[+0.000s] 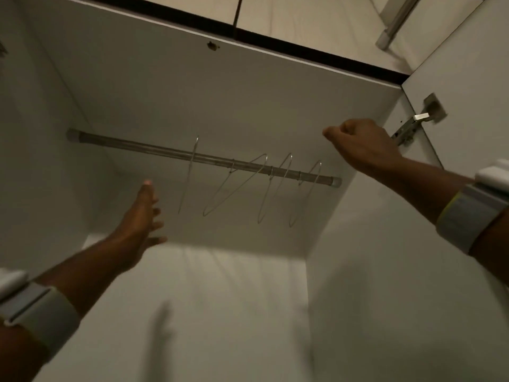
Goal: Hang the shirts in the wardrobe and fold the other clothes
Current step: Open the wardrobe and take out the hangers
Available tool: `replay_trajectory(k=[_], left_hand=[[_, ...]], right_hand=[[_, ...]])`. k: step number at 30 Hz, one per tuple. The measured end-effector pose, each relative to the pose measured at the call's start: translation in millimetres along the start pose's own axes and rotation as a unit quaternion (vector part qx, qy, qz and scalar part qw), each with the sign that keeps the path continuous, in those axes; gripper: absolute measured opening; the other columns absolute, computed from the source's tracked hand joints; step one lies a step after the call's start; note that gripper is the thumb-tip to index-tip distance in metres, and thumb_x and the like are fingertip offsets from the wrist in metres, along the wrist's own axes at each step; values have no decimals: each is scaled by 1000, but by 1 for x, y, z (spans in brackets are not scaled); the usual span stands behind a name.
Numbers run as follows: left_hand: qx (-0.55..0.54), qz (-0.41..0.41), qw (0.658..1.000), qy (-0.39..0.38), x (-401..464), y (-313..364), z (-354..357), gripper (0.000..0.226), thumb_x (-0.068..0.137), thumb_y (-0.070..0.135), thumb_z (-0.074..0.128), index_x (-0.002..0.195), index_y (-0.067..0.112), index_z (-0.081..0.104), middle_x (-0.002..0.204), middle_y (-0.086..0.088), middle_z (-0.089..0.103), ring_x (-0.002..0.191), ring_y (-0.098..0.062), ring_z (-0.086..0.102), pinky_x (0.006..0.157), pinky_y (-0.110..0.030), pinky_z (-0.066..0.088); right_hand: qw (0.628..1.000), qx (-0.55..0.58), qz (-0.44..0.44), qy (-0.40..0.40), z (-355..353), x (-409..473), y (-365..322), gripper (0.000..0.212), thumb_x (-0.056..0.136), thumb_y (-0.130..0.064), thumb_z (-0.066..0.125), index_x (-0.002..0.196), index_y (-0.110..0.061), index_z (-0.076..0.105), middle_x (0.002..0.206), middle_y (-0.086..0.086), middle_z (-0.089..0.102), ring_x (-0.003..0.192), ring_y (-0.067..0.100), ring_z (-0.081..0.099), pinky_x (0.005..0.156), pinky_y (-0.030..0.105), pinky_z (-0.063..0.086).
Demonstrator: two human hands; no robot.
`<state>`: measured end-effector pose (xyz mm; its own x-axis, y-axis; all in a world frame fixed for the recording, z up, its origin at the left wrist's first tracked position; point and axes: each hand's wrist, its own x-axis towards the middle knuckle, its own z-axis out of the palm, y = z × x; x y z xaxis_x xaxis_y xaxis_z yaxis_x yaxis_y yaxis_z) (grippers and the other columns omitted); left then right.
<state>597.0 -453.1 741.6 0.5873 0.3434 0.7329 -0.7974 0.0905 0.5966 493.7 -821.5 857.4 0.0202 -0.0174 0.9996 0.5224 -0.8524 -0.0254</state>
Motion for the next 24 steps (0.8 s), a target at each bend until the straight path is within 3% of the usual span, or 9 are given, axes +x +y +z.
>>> replay_trajectory(k=[2, 4, 7, 10, 16, 24], left_hand=[[28, 34, 999, 9, 23, 19, -6, 79, 100, 73, 26, 159, 21, 36, 166, -10, 33, 149, -36, 35, 113, -58, 36], [48, 48, 998, -3, 38, 38, -8, 81, 98, 76, 23, 159, 25, 37, 168, -8, 29, 153, -33, 29, 115, -57, 31], [80, 71, 994, -33, 60, 55, -8, 82, 96, 80, 18, 156, 30, 41, 170, -6, 24, 155, -32, 23, 118, -56, 26], [107, 71, 989, -67, 76, 64, -7, 88, 93, 85, 17, 159, 31, 37, 172, -8, 19, 157, -33, 18, 123, -59, 19], [123, 80, 982, -122, 108, 66, -10, 89, 90, 88, 15, 159, 35, 36, 172, -10, 16, 158, -33, 14, 124, -61, 14], [134, 73, 974, -164, 138, 55, 0, 96, 87, 91, 13, 160, 33, 35, 172, -10, 17, 159, -33, 12, 124, -63, 10]], right_hand=[[994, 95, 52, -11, 9, 16, 13, 60, 96, -61, 51, 102, -3, 69, 103, 20, 71, 89, 33, 66, 81, 43, 51], [967, 211, 137, -31, 17, 24, 21, 69, 95, -67, 50, 120, -6, 67, 119, 20, 69, 100, 33, 66, 87, 45, 50], [915, 320, 234, -74, 34, 32, 36, 73, 92, -78, 43, 129, -17, 62, 131, 14, 64, 115, 35, 62, 99, 47, 49], [876, 381, 281, -95, 54, 32, 52, 84, 91, -83, 36, 141, -18, 56, 145, 17, 55, 130, 40, 53, 111, 52, 42], [834, 438, 305, -139, 97, 24, 75, 103, 85, -92, 25, 154, -18, 43, 161, 21, 36, 148, 44, 33, 121, 60, 27], [830, 460, 280, -146, 141, 29, 90, 113, 79, -97, 17, 159, -21, 37, 166, 18, 29, 154, 41, 23, 121, 63, 16]])
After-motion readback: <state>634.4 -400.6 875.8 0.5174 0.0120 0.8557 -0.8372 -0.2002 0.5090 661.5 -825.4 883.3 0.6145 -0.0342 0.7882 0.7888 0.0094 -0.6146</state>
